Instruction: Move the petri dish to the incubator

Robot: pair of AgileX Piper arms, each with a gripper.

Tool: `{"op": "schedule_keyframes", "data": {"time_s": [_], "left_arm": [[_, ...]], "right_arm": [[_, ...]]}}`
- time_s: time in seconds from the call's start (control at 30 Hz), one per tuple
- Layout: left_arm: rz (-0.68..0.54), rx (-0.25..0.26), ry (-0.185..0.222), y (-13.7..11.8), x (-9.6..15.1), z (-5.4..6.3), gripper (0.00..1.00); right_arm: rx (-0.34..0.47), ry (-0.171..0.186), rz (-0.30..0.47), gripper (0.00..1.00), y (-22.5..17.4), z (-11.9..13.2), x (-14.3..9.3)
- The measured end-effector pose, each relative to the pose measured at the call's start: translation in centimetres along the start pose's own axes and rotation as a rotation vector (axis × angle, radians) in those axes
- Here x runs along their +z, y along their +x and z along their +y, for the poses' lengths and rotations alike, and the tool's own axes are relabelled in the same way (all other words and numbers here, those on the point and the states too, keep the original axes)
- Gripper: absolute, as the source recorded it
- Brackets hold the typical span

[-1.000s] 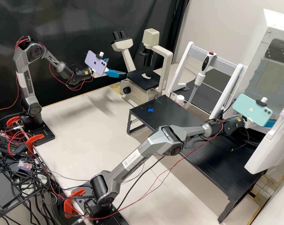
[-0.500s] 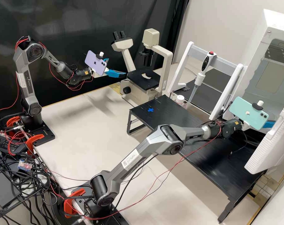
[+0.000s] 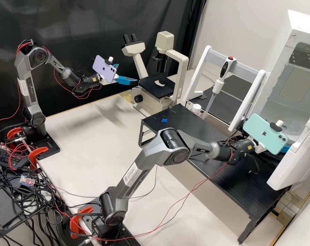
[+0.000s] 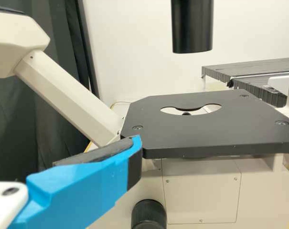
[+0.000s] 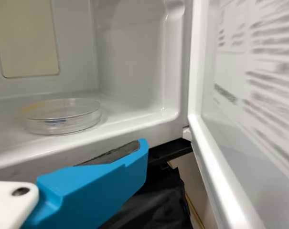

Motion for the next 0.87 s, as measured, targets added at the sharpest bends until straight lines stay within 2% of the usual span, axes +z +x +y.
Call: {"op": "schedule_keyframes", "data": {"time_s": [0.43,0.6,0.7,0.87], "left_arm": [[0.000,0.000,0.000,0.0,0.0,0.0,1.00],[0.000,0.000,0.000,0.0,0.0,0.0,1.00],[0.000,0.000,0.000,0.0,0.0,0.0,1.00],[0.000,0.000,0.000,0.0,0.0,0.0,1.00]], "right_arm": [[0.067,0.022,0.158,1.00,-12.0,-0.9,-1.9],[0.076,0.009,0.215,1.00,-17.2,-3.0,-3.6],[0.071,0.005,0.247,1.00,-19.8,-4.2,-4.8],[0.025,0.018,0.280,1.00,-22.9,-5.2,-5.7]]}}
